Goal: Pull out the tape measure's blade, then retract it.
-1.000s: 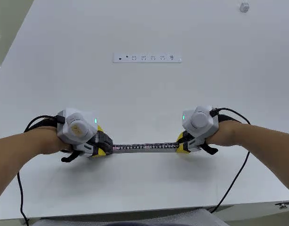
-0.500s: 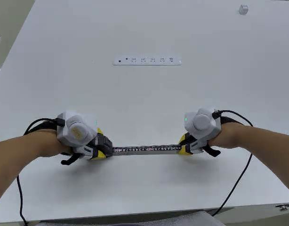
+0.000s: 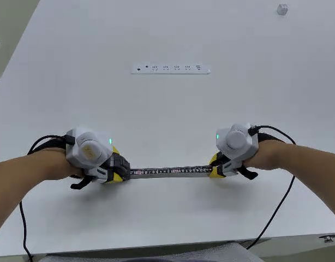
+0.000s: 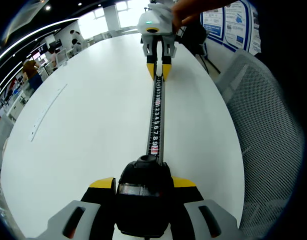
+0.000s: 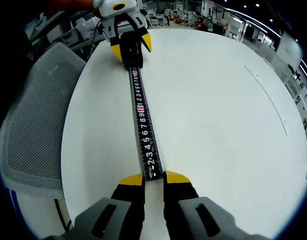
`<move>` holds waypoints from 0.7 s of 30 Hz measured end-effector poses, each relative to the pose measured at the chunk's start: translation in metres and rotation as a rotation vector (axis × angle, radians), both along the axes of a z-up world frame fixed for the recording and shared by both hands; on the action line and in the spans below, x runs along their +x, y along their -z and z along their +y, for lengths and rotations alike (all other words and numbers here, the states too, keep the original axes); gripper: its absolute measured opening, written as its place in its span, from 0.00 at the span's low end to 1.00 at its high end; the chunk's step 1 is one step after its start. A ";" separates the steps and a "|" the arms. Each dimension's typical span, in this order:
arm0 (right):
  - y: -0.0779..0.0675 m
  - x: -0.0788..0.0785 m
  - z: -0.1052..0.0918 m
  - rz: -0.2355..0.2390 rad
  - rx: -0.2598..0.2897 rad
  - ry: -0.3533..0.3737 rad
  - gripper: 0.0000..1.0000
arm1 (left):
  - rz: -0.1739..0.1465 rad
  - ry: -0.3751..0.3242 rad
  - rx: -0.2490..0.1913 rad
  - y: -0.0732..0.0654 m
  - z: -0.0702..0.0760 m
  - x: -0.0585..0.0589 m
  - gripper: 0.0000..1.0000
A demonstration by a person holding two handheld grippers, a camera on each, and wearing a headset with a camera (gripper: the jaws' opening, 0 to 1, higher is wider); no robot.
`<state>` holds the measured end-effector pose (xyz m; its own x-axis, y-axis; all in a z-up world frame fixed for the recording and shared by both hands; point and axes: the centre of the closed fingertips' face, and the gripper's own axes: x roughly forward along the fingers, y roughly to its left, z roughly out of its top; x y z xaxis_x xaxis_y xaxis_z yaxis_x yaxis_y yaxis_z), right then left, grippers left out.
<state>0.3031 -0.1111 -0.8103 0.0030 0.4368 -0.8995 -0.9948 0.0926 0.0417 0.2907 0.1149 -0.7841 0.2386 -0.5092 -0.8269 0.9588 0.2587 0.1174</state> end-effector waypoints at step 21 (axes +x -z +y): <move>0.000 0.001 -0.007 -0.004 -0.004 0.002 0.12 | 0.000 -0.002 0.002 0.000 -0.001 0.000 0.38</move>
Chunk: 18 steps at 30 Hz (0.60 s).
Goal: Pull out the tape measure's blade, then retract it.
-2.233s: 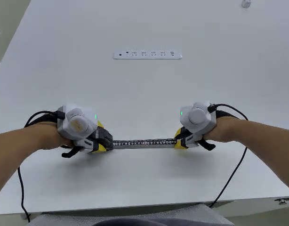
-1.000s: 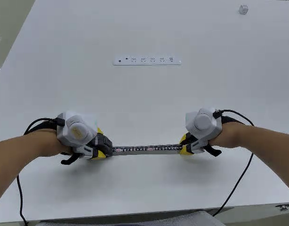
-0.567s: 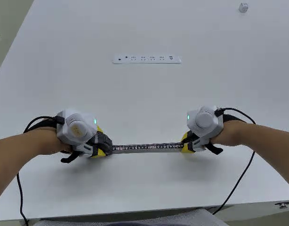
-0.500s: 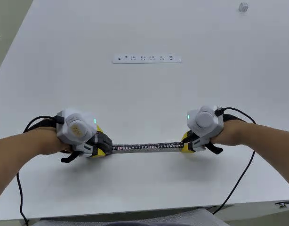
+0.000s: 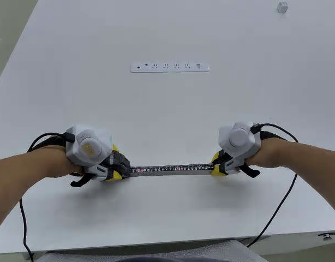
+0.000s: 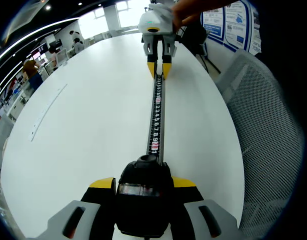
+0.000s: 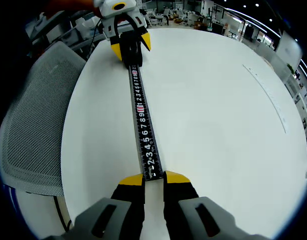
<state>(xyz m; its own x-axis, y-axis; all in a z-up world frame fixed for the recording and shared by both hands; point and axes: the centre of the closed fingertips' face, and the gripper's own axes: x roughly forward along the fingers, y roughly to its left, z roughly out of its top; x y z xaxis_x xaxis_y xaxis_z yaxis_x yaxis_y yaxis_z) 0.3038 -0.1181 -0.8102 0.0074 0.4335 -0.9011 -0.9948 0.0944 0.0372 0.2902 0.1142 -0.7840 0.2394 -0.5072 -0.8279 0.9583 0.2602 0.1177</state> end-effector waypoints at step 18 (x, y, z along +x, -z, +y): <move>-0.003 -0.002 -0.001 -0.016 0.029 0.001 0.14 | -0.002 -0.001 0.000 -0.003 -0.001 -0.002 0.38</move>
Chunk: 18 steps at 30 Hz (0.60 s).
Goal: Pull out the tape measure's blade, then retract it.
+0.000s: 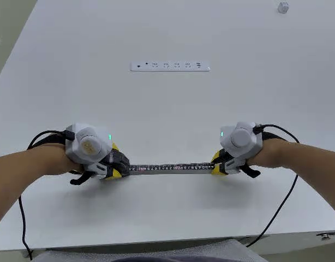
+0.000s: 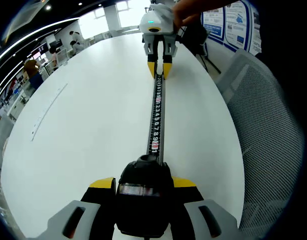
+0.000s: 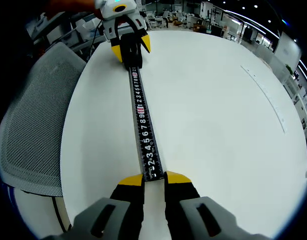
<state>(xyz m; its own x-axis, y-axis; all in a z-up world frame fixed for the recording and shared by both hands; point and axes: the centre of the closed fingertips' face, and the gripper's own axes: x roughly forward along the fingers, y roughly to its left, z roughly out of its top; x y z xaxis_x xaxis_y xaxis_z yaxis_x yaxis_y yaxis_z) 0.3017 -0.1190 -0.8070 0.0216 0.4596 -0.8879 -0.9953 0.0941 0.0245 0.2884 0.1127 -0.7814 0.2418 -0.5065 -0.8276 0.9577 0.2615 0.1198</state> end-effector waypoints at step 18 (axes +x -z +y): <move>0.000 0.001 0.001 -0.016 0.020 0.069 0.26 | 0.033 0.000 -0.015 0.002 0.001 0.001 0.39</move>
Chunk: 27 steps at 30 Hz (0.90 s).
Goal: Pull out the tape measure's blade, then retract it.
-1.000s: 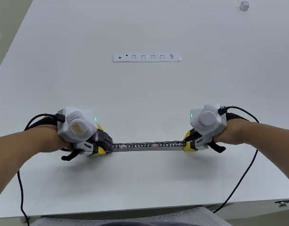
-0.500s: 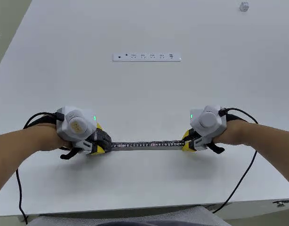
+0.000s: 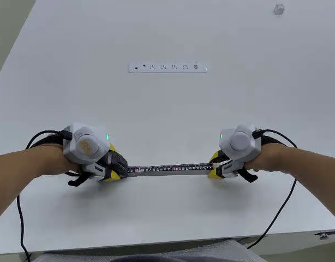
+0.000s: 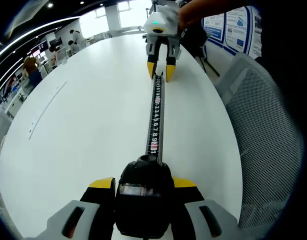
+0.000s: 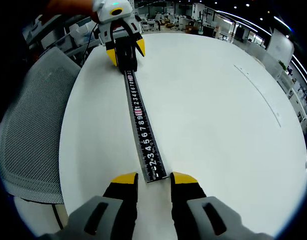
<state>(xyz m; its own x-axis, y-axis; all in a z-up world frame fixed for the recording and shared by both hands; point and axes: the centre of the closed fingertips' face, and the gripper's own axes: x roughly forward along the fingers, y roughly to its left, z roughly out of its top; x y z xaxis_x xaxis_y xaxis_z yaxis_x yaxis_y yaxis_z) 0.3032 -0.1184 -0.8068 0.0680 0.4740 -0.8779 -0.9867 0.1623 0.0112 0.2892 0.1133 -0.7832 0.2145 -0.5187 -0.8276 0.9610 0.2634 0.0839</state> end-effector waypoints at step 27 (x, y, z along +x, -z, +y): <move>-0.045 -0.004 -0.020 -0.039 0.176 0.307 0.68 | 0.007 -0.430 -0.259 -0.053 0.055 -0.003 0.78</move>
